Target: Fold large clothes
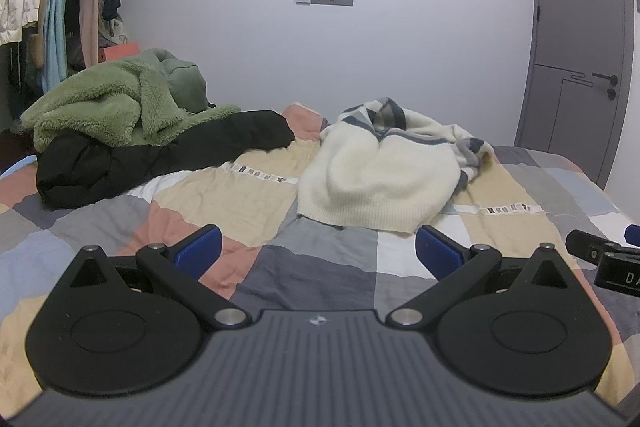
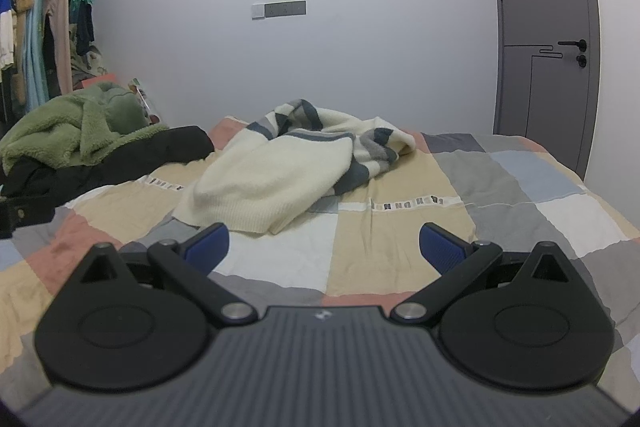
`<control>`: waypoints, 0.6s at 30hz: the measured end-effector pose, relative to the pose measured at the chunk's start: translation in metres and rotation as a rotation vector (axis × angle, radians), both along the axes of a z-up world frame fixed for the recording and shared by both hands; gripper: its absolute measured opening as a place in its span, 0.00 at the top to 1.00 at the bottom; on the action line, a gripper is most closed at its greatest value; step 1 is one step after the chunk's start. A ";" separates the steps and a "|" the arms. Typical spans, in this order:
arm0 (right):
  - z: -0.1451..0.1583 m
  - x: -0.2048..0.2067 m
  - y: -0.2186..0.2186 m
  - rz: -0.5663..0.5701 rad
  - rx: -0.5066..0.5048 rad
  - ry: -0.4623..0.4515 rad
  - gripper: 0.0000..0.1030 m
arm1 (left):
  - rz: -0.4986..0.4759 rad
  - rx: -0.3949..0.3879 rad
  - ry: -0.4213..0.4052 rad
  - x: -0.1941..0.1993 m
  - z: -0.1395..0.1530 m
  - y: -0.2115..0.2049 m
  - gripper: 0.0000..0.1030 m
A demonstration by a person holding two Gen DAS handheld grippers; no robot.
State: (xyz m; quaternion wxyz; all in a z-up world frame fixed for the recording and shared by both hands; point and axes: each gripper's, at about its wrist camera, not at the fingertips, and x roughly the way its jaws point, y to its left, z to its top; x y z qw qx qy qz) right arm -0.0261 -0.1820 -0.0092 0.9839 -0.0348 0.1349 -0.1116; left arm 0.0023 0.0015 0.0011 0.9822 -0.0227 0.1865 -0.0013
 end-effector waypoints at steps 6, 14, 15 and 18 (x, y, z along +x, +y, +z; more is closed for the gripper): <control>0.000 0.001 -0.001 -0.004 0.006 0.007 0.00 | -0.006 0.000 0.000 0.000 0.000 0.001 0.00; 0.000 0.001 -0.002 0.000 0.010 0.011 0.00 | -0.001 -0.003 0.006 0.002 -0.002 0.000 0.00; 0.000 0.002 -0.002 0.000 0.012 0.012 0.00 | -0.002 -0.003 0.007 0.002 -0.002 0.000 0.00; -0.001 0.002 -0.003 -0.002 0.016 0.015 0.00 | -0.004 -0.002 0.008 0.003 -0.003 0.000 0.00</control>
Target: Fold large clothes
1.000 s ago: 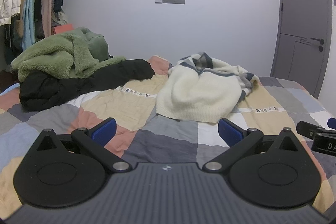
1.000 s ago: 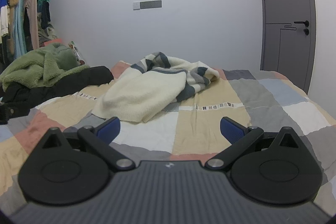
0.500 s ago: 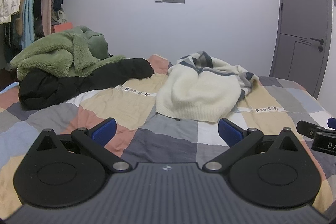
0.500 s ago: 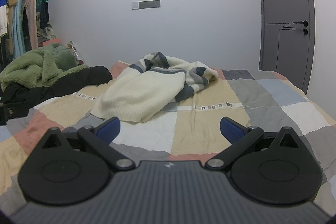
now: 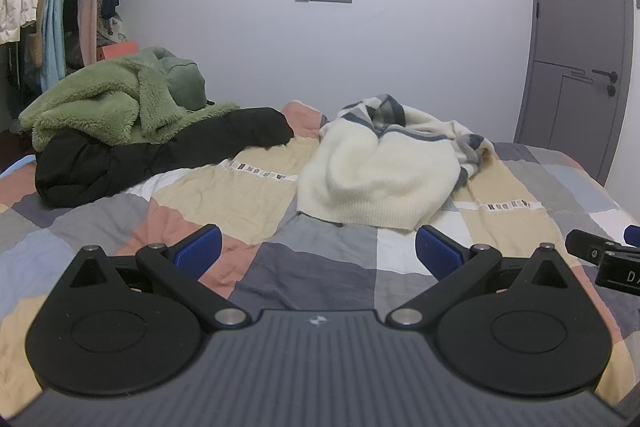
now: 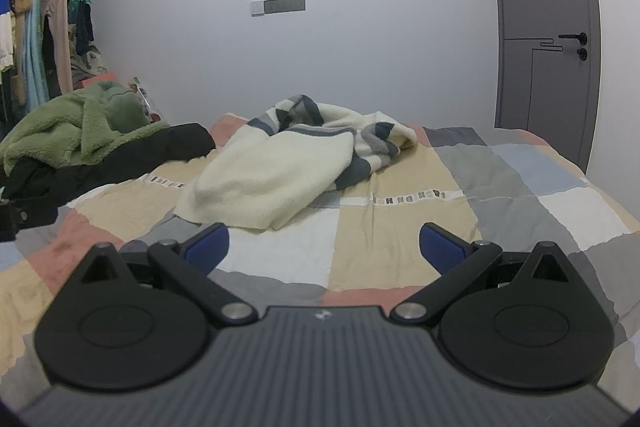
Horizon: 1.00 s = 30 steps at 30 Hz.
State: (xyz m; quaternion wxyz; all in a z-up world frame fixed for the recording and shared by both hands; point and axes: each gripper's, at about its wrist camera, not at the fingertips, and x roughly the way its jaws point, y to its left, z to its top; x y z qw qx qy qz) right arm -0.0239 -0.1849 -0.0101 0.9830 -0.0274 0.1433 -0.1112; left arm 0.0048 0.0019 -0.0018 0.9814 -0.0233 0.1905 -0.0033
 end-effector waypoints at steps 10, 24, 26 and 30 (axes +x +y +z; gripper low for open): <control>0.000 0.001 0.003 0.009 -0.004 0.009 0.00 | -0.002 -0.011 0.004 0.002 -0.001 0.002 0.00; -0.003 0.002 0.005 0.003 -0.007 0.012 0.00 | -0.002 -0.016 -0.003 0.000 0.000 0.004 0.00; -0.003 0.002 0.005 0.007 -0.005 0.015 0.00 | -0.001 -0.017 -0.002 0.000 0.000 0.003 0.00; -0.004 0.004 0.005 0.006 -0.002 0.021 0.00 | -0.002 -0.014 -0.004 0.000 0.001 0.004 0.00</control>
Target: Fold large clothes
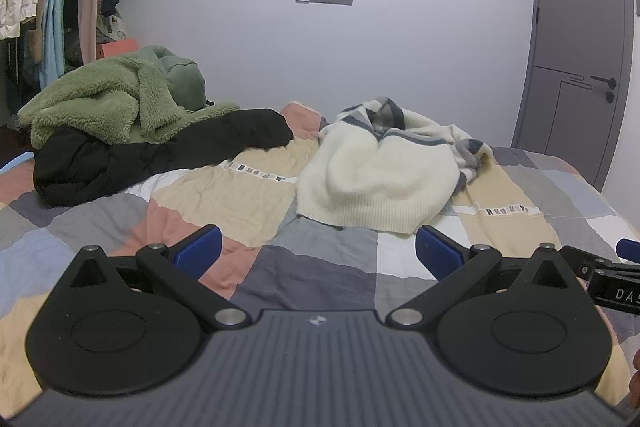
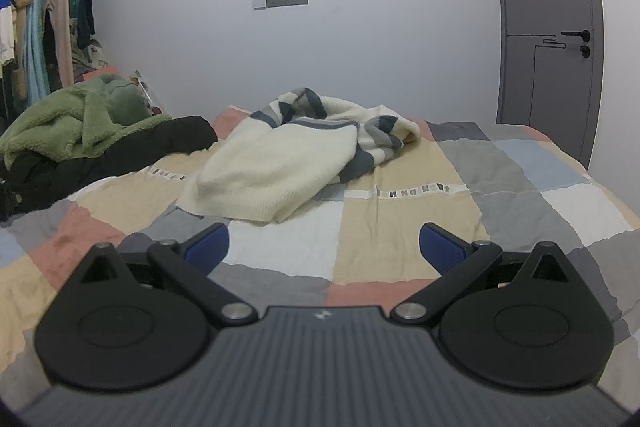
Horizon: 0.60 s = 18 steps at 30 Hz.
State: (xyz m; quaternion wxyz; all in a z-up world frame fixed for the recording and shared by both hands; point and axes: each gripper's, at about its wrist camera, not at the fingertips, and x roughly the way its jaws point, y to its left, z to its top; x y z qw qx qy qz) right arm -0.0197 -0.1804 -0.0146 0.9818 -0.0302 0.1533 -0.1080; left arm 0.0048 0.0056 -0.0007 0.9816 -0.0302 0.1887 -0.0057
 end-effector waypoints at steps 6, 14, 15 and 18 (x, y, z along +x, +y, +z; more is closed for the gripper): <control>-0.003 0.004 -0.002 -0.001 0.011 0.011 0.00 | 0.005 -0.003 -0.007 0.004 0.001 0.004 0.00; -0.008 0.015 -0.004 0.003 0.024 0.032 0.00 | 0.007 -0.013 0.020 0.016 -0.002 0.011 0.00; -0.009 0.016 -0.005 0.005 0.027 0.035 0.00 | 0.009 -0.006 0.018 0.017 -0.002 0.011 0.00; -0.009 0.018 -0.005 0.007 0.032 0.039 0.00 | 0.021 0.013 0.017 0.021 -0.002 0.011 0.00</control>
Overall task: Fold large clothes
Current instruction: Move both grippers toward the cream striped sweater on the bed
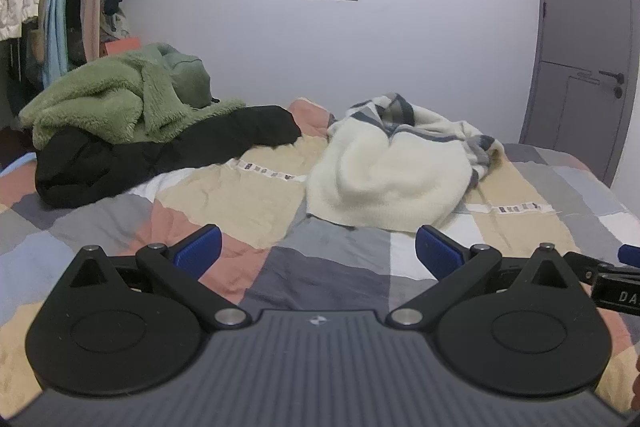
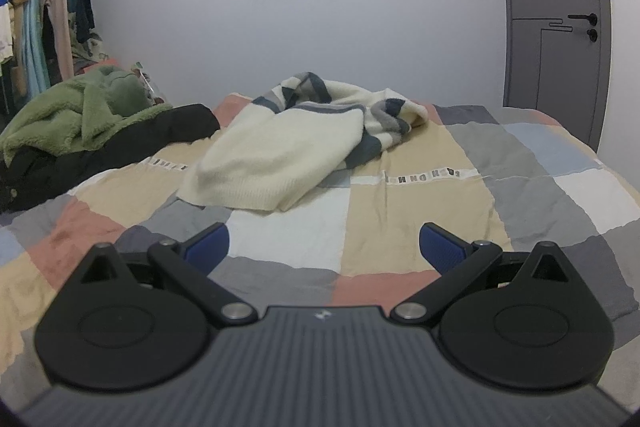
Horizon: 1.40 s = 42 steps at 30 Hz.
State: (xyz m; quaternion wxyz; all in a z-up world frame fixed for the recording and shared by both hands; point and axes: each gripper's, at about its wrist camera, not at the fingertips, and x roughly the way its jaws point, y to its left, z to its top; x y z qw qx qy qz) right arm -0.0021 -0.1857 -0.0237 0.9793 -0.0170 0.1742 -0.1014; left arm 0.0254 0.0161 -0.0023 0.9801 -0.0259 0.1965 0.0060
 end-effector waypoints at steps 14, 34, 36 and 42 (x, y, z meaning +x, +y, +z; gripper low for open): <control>0.038 0.033 -0.008 0.054 0.086 -0.031 0.00 | -0.027 -0.021 0.022 0.058 0.038 0.001 0.00; 0.027 0.293 -0.101 0.030 0.055 0.041 0.00 | -0.191 -0.110 0.140 0.396 -0.016 0.005 0.00; 0.021 0.329 -0.117 0.005 0.040 0.037 0.00 | -0.191 -0.134 0.147 0.431 -0.028 0.000 0.00; 0.000 0.421 -0.162 -0.005 0.152 0.070 0.00 | -0.205 -0.242 0.202 0.539 -0.062 0.000 0.00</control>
